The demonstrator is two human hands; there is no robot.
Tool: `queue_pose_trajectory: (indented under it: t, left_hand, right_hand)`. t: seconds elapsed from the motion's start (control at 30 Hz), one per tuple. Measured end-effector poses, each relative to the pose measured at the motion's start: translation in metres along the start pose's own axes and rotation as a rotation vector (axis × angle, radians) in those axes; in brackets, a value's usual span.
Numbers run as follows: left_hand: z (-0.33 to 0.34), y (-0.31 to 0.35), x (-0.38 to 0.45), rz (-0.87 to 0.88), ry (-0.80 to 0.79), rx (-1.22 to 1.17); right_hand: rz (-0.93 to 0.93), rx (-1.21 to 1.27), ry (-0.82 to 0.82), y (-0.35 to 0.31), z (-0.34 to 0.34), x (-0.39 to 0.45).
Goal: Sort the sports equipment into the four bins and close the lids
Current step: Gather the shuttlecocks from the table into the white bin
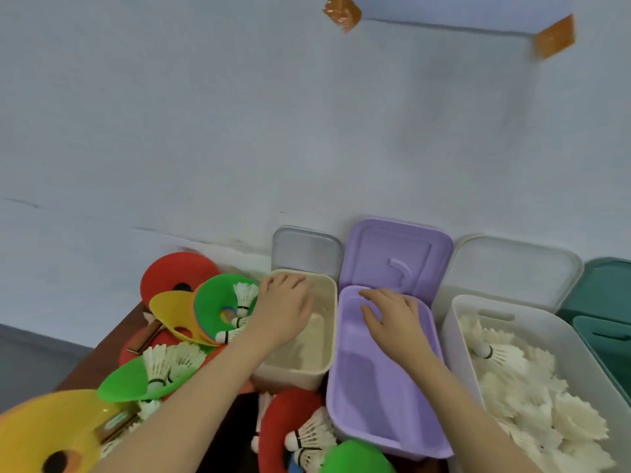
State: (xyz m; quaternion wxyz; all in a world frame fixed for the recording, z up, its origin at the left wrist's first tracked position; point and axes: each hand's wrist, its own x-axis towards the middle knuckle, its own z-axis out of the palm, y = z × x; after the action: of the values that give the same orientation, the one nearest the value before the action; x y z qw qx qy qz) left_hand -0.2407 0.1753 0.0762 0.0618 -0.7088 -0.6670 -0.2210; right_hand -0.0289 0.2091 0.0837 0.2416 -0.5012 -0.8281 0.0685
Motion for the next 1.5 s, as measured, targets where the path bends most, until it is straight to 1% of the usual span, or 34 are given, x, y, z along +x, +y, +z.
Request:
queue_pose_trajectory:
  t: [0.13,0.27,0.43,0.5,0.63,0.73,0.8,0.9,0.97,1.0,1.17,1.27,1.33,1.5]
  left_hand:
    - [-0.003,-0.072,-0.003,0.001,-0.036,-0.007]
    - [0.006,-0.139,-0.004,-0.015,-0.111,-0.078]
    - [0.031,-0.204,-0.015,-0.034,-0.276,-0.067]
    - [0.043,-0.219,-0.021,-0.013,-0.35,-0.079]
    - [0.061,-0.232,-0.028,0.049,-0.474,-0.097]
    - [0.069,-0.231,-0.021,0.155,-0.506,-0.04]
    - [0.075,-0.23,-0.016,0.218,-0.512,0.004]
    - [0.081,-0.233,-0.015,0.239,-0.54,0.03]
    - [0.083,-0.236,-0.02,0.237,-0.558,0.031]
    - [0.084,-0.237,-0.023,0.24,-0.557,0.034]
    - [0.088,-0.233,-0.033,0.218,-0.543,0.01]
    - [0.084,-0.232,-0.032,0.156,-0.539,-0.06]
    - [0.077,-0.231,-0.033,0.097,-0.477,-0.142]
    - [0.047,-0.233,-0.041,-0.013,-0.216,-0.213]
  right_hand:
    - [0.002,0.011,-0.022,-0.049,0.04,0.032]
    - [0.025,0.027,-0.053,-0.087,0.087,0.061]
    - [0.028,0.015,-0.149,-0.117,0.138,0.09]
    - [0.017,0.0,-0.166,-0.125,0.155,0.101]
    - [0.001,-0.031,-0.25,-0.134,0.188,0.128]
    - [-0.029,-0.119,-0.323,-0.136,0.213,0.149]
    - [-0.046,-0.177,-0.4,-0.139,0.226,0.158]
    - [-0.058,-0.277,-0.451,-0.141,0.238,0.164]
    - [-0.055,-0.309,-0.419,-0.141,0.241,0.163]
    - [-0.038,-0.285,-0.39,-0.141,0.242,0.162]
    - [0.139,0.065,-0.098,-0.135,0.235,0.15]
    - [0.164,0.172,-0.009,-0.137,0.223,0.143]
    - [0.155,0.214,0.042,-0.141,0.212,0.139]
    - [0.145,0.34,0.169,-0.156,0.185,0.126]
